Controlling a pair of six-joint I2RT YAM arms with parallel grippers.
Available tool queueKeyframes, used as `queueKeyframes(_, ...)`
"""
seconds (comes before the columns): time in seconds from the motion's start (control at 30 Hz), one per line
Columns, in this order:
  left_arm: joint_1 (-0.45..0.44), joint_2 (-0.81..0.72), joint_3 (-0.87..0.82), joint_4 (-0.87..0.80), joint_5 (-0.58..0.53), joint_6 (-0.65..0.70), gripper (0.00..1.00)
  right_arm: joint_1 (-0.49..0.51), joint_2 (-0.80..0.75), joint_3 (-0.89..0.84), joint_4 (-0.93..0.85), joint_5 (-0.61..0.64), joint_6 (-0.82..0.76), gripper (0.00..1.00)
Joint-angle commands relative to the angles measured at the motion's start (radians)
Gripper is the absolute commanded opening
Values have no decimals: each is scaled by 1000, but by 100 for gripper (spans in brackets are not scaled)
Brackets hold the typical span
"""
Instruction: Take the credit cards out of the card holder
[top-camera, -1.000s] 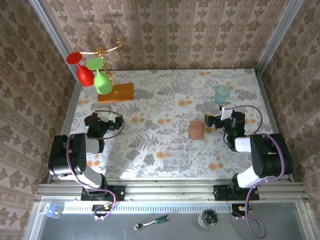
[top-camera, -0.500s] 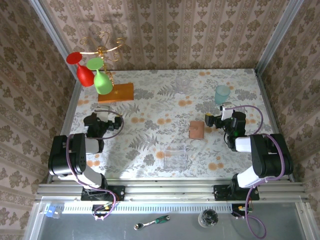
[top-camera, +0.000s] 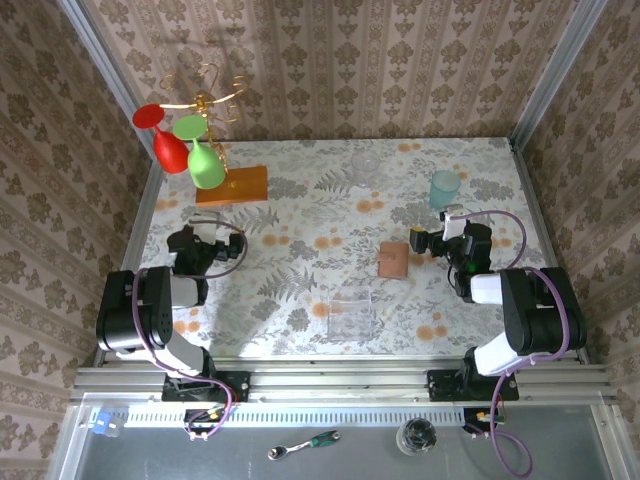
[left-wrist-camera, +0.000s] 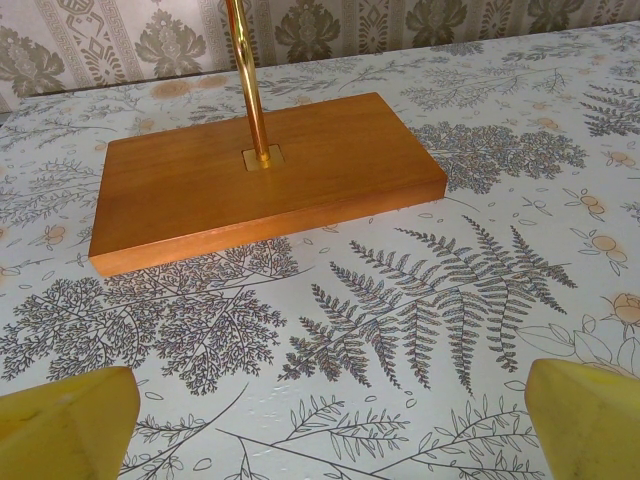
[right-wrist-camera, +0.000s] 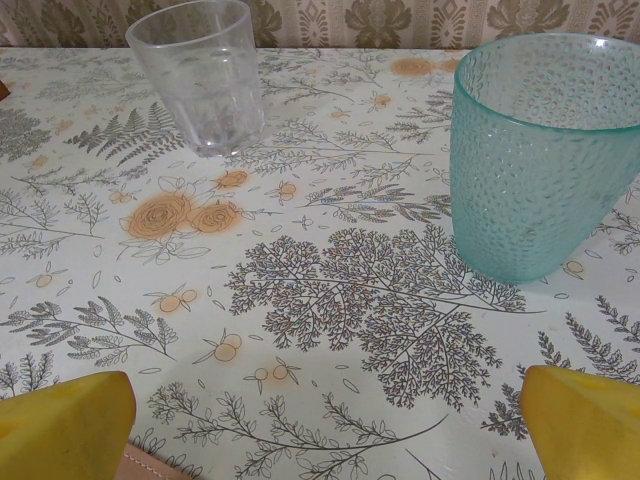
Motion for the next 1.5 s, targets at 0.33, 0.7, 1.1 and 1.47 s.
queueKeyframes(0.33,22,8,0,36,-19,-36,100,-3,2,1,32,-2,6,100)
queueKeyframes(0.7,-3,-172,-7,-121,-201,-74,100,27,-177,53,-225,67,0,100)
queueKeyframes(1.1,-101,-441,122,-614,-328,-176,100,146,-441,162,-704,153,94,99)
queueKeyframes(1.47,-99,-611,275,-1100,-294,-362,100,362,-549,307,-1137,237,383,88)
